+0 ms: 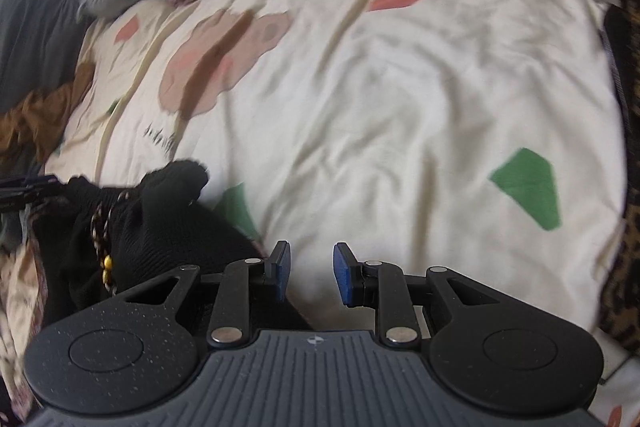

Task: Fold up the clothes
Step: 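Move the left gripper to the black waistband and close on it, then close the right gripper on the waistband while the left gripper holds it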

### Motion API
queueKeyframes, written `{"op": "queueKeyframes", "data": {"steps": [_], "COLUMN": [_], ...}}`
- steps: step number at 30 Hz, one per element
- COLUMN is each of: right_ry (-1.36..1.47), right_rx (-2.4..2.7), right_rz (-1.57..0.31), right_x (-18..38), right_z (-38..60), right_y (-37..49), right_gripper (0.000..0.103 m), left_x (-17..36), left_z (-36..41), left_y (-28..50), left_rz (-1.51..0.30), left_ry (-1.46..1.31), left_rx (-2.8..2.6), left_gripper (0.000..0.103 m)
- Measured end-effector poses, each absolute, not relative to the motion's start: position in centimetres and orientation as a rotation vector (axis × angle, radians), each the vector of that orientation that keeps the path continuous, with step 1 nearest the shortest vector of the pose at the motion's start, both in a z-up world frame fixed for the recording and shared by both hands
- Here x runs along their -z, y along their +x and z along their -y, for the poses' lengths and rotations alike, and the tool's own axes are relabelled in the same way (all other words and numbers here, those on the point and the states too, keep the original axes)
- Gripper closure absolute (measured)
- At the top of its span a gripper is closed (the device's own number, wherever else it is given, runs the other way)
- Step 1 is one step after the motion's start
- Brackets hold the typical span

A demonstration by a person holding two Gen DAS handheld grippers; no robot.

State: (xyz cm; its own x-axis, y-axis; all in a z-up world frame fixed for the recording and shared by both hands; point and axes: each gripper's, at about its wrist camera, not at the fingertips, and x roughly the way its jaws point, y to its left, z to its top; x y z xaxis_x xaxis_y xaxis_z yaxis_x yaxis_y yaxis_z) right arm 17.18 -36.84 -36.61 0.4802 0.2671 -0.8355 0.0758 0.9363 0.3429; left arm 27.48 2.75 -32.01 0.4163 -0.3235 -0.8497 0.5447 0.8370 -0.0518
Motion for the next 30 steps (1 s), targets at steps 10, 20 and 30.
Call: {"op": "queueKeyframes", "data": {"steps": [10,20,30], "right_ry": [0.374,0.323,0.232], "right_rx": [-0.145,-0.225,-0.334], "right_rz": [-1.036,-1.007,-1.007], "right_x": [36.4,35.8,35.0], "right_z": [36.0,32.8,29.4], "right_y": [18.1,19.2,18.4], "right_gripper": [0.073,0.065,0.058], "left_x": [32.1,31.1,31.8], "left_z": [-4.4,-6.9,-7.7], "left_y": [26.9,25.3,24.7], "left_rz": [-1.053,-1.071,-1.092], "left_ry": [0.19,0.15,0.144], "left_rx": [0.552,0.498,0.483], "left_gripper": [0.095,0.1,0.1]}}
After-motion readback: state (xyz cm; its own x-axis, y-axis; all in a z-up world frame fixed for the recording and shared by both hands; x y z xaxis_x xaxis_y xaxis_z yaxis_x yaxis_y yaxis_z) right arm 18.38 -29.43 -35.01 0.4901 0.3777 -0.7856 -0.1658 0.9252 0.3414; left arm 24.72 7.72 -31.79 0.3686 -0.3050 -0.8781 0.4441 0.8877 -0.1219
